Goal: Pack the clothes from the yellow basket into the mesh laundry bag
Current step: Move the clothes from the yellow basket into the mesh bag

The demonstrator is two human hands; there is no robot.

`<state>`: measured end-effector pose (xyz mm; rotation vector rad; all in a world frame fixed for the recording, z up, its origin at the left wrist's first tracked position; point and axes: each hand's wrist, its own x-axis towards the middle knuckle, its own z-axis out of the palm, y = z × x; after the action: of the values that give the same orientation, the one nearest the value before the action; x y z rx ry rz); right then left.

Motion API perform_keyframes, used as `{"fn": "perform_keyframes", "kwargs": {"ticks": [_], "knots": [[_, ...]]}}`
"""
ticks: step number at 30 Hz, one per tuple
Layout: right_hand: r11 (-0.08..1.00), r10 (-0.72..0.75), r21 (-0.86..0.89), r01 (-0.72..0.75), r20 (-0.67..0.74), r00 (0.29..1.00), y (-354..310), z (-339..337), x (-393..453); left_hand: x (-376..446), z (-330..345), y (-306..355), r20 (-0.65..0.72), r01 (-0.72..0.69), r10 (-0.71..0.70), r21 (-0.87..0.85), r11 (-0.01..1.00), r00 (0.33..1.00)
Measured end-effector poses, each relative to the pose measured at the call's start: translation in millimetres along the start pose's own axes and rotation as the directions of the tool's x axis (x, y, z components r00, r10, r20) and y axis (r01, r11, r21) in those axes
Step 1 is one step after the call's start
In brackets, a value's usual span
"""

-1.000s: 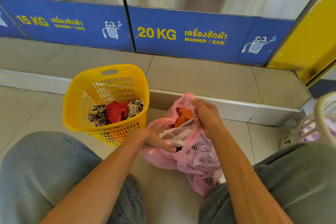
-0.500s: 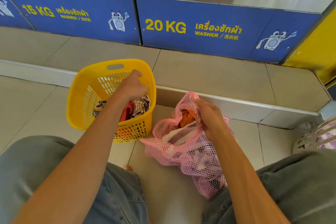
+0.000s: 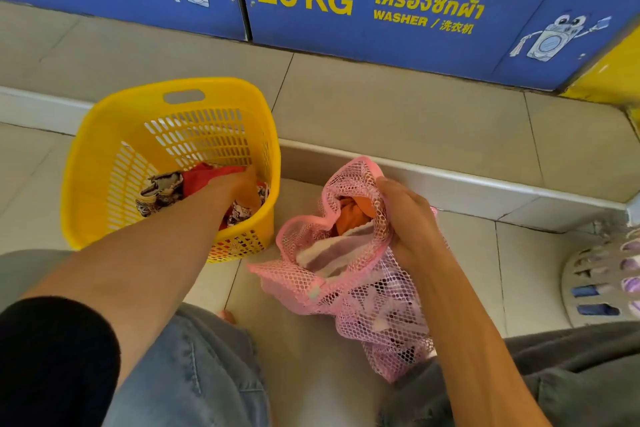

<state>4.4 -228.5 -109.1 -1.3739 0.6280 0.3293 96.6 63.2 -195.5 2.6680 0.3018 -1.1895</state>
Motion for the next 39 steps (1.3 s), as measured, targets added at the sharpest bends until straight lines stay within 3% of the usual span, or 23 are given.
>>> {"fn": "perform_keyframes", "kwargs": {"ticks": [2,4,9,15,22,25,28,31,33,35,37,39], "knots": [[1.0,0.005,-0.009,-0.005,0.009,1.0,1,-1,2,-21,-3,9,0.129,0.029,-0.029,0.001,1.0,0.991],[1.0,0.01,-0.013,-0.01,0.013,1.0,3,-3,2,-33,-4,16,0.117,0.075,-0.074,-0.005,0.997,0.99],[1.0,-0.015,-0.024,0.015,0.003,1.0,1,-6,-2,-23,-9,0,-0.074,-0.01,0.001,-0.126,0.992,0.997],[0.999,-0.029,-0.03,0.029,-0.008,1.0,-1,-7,-12,-33,-4,-18,-0.1,-0.044,0.015,-0.293,0.955,0.995],[0.996,-0.073,-0.054,0.073,0.006,0.997,-8,-8,-31,-110,-50,-4,-0.382,-0.153,-0.049,-0.481,0.863,0.923],[0.995,-0.085,-0.057,0.085,-0.001,0.996,-9,-9,-39,-150,-80,-6,-0.455,-0.244,-0.074,-0.601,0.761,0.887],[0.992,-0.109,-0.063,0.109,-0.002,0.994,-12,-10,-43,-188,-99,-12,-0.486,-0.364,-0.078,-0.743,0.562,0.87],[0.991,-0.116,-0.065,0.115,-0.016,0.993,-14,-12,-47,-219,-109,-16,-0.49,-0.472,-0.006,-0.843,0.259,0.872],[0.991,-0.116,-0.069,0.115,-0.023,0.993,-15,-14,-48,-238,-112,-15,-0.505,-0.513,0.147,-0.858,0.021,0.851],[0.991,-0.115,-0.075,0.113,-0.02,0.993,-15,-15,-48,-254,-112,-13,-0.532,-0.515,0.3,-0.845,-0.141,0.792],[0.991,-0.116,-0.074,0.115,-0.014,0.993,-15,-16,-48,-254,-106,-5,-0.507,-0.503,0.365,-0.857,-0.114,0.781],[0.991,-0.116,-0.072,0.114,-0.016,0.993,-15,-16,-48,-243,-90,11,-0.389,-0.431,0.3,-0.899,0.085,0.871]]}}
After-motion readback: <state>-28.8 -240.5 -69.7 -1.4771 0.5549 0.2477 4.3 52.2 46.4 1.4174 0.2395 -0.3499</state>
